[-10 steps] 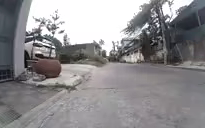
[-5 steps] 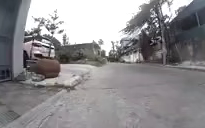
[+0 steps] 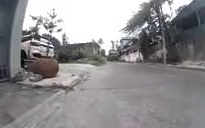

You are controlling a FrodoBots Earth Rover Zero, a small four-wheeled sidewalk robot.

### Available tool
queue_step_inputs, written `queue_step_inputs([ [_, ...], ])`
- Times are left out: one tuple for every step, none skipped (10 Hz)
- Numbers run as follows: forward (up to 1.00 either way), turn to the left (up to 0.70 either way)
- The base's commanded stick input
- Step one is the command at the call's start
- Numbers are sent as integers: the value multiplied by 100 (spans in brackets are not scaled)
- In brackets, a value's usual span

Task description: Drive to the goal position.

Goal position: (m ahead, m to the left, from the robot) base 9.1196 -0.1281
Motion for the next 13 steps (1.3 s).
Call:
queue_step_inputs([
  [77, -14],
  [88, -14],
  [100, -15],
  [100, -15],
  [100, -15],
  [100, -15],
  [100, -15],
  [100, -15],
  [100, -15],
  [100, -15],
  [100, -15],
  [100, -15],
  [100, -15],
])
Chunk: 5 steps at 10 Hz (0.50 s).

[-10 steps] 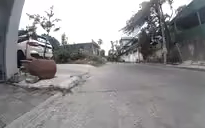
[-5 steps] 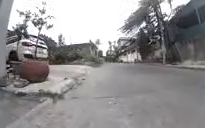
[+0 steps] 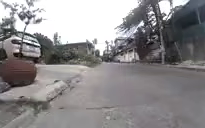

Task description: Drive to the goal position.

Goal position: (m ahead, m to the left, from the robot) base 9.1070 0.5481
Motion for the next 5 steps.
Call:
queue_step_inputs([
  [100, -15],
  [100, -15],
  [100, -15],
  [100, -15],
  [100, -15],
])
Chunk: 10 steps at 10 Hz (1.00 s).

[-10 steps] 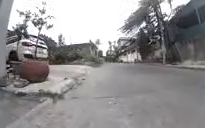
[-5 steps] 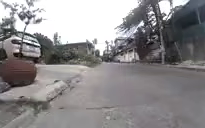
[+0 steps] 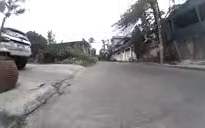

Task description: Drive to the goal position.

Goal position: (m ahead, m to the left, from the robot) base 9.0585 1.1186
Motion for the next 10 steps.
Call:
queue_step_inputs([
  [100, -15],
  [100, -15],
  [100, -15],
  [100, -15],
  [100, -15],
  [100, -15],
  [100, -15],
  [100, -15],
  [100, -15],
  [100, -15],
])
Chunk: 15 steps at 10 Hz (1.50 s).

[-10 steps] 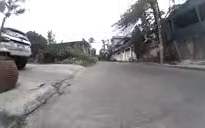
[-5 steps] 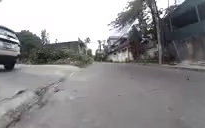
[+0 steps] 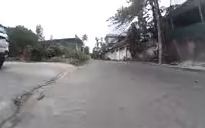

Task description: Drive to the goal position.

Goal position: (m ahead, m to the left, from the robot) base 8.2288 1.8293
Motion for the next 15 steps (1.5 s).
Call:
queue_step_inputs([
  [100, -15],
  [100, -15],
  [100, -15],
  [100, -15],
  [100, -15],
  [100, -15],
  [100, -15],
  [100, -15],
  [100, -15],
  [100, -15],
  [100, -15],
  [100, -15],
  [100, -15],
  [100, -15],
  [100, -15],
])
